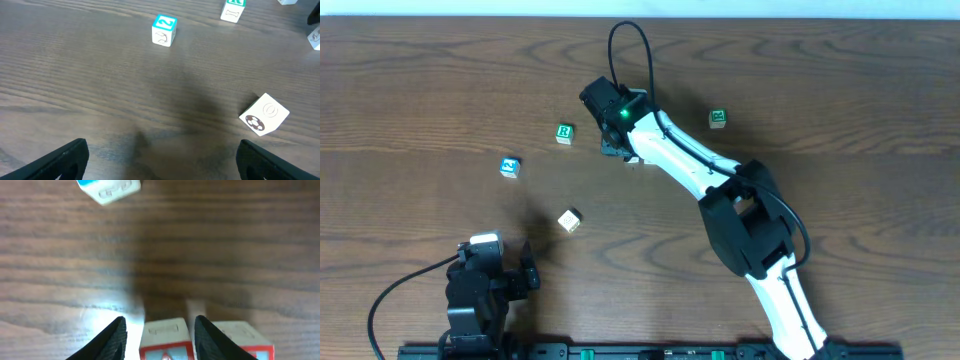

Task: Spell out Ai2
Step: 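Place red A block left of I block and open right gripper, then retract right arm to the right side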

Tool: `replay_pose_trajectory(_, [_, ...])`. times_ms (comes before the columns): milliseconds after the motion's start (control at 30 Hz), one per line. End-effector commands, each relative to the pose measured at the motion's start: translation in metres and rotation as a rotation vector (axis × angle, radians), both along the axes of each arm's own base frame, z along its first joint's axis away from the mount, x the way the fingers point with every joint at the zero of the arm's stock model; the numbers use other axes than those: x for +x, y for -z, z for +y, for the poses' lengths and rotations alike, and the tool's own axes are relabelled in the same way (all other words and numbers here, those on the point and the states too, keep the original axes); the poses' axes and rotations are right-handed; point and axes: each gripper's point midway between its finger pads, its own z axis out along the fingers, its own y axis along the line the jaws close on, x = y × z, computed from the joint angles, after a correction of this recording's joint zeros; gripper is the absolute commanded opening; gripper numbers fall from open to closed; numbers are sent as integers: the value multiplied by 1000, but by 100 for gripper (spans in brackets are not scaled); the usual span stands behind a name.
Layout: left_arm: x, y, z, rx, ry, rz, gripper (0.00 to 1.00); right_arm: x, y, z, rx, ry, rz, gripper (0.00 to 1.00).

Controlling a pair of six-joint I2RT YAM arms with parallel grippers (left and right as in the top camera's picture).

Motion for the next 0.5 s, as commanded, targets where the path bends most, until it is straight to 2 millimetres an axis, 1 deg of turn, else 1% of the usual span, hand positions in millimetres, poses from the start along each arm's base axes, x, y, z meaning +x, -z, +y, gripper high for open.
replay_pose_trajectory(0, [-1, 4, 3, 11, -13, 9, 95, 17, -2, -11, -31, 9, -45, 45])
replay_pose_trajectory(67, [-1, 4, 3, 11, -13, 10, 96, 25, -6, -14, -25, 2, -65, 47])
replay_pose_trajectory(133, [-1, 4, 3, 11, -13, 10, 95, 34, -18, -15, -13, -12, -80, 49])
replay_pose_trajectory(200, [-1, 4, 3, 11, -13, 10, 95, 42, -44, -13, 17, -31, -90, 49])
replay_pose_trajectory(267, [-1, 4, 3, 11, -13, 10, 95, 44, -78, -10, 57, -36, -105, 50])
replay_pose_trajectory(300, [-1, 4, 3, 11, -13, 10, 95, 44, -101, -7, 75, -63, -122, 50])
replay_pose_trajectory(333, [-1, 4, 3, 11, -13, 10, 95, 44, -117, -5, 82, -88, -138, 50])
replay_pose_trajectory(400, [-1, 4, 3, 11, -13, 10, 95, 39, -162, -6, 84, -150, -188, 56])
replay_pose_trajectory(467, [-1, 4, 3, 11, -13, 10, 95, 30, -194, -9, 85, -190, -222, 61])
